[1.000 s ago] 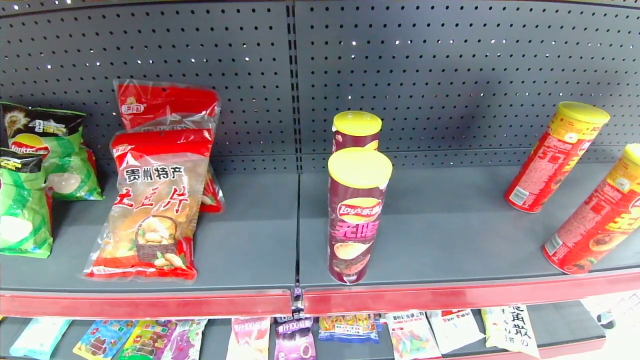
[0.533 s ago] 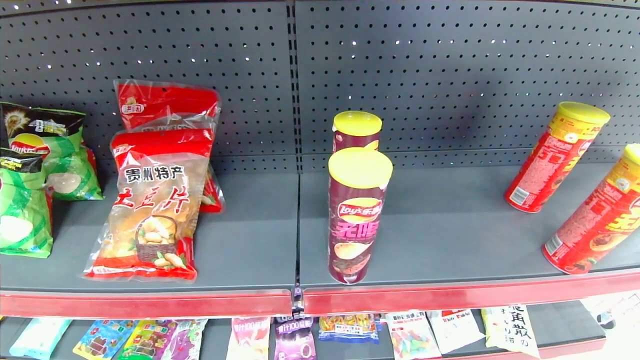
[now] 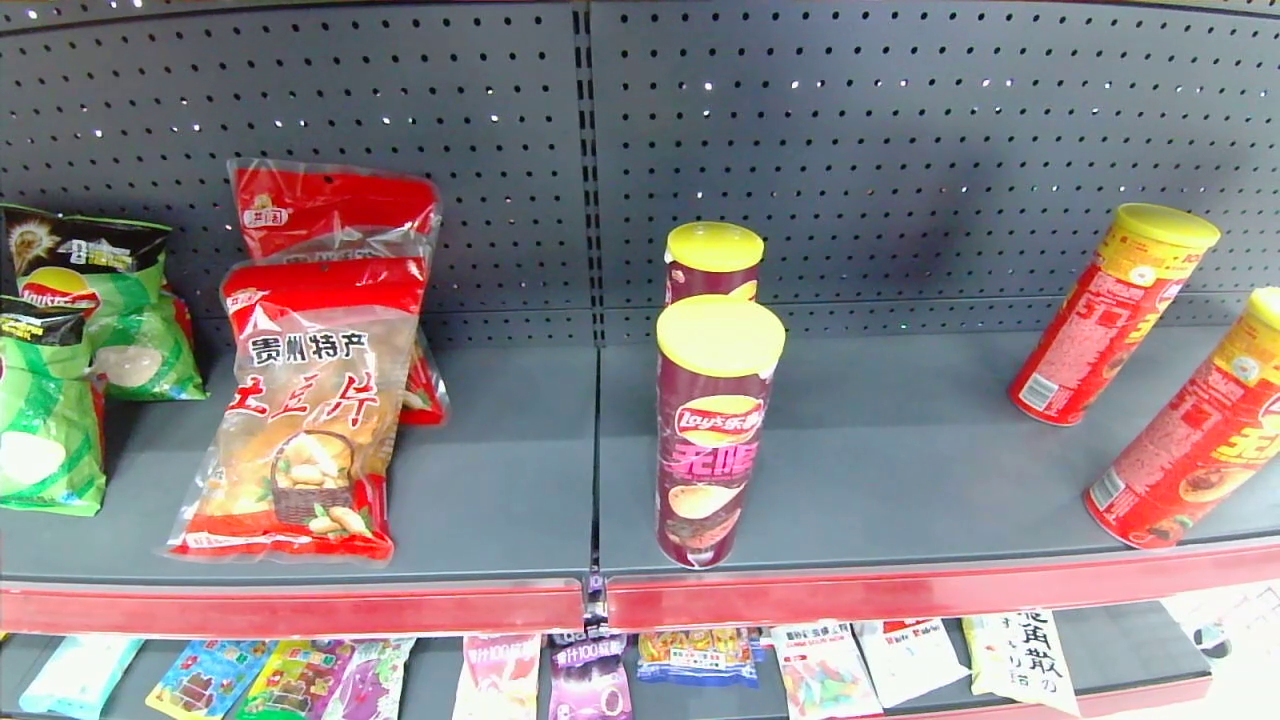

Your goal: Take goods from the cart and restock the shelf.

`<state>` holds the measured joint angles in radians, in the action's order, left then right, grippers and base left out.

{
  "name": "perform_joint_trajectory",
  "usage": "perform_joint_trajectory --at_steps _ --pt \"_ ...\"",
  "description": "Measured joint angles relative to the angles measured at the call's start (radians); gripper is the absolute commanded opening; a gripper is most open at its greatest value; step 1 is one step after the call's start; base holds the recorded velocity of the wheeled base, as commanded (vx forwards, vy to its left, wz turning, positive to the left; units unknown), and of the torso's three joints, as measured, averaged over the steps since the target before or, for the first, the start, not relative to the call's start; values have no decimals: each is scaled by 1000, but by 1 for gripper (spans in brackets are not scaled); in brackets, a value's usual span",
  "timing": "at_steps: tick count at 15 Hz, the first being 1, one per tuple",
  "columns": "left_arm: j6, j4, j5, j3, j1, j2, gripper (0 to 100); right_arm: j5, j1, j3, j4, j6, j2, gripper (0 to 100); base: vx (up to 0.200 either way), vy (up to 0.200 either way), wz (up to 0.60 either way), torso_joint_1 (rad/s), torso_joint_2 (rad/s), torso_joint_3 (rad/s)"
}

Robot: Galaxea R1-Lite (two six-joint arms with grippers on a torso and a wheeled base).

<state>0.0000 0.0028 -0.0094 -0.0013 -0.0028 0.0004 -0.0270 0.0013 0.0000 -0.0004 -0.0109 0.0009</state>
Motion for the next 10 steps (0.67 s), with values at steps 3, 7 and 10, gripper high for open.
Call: perform_joint_trajectory --at_steps 3,7,10 --pt "4 1 -6 -1 0 0 100 -1 0 0 0 3 0 100 0 0 0 0 0 0" --pt "0 1 -2 -1 0 -1 100 0 0 0 0 8 0 100 0 0 0 0 0 0" --pt "2 0 -3 0 0 -1 100 0 0 0 0 8 0 100 -67 0 0 2 1 2"
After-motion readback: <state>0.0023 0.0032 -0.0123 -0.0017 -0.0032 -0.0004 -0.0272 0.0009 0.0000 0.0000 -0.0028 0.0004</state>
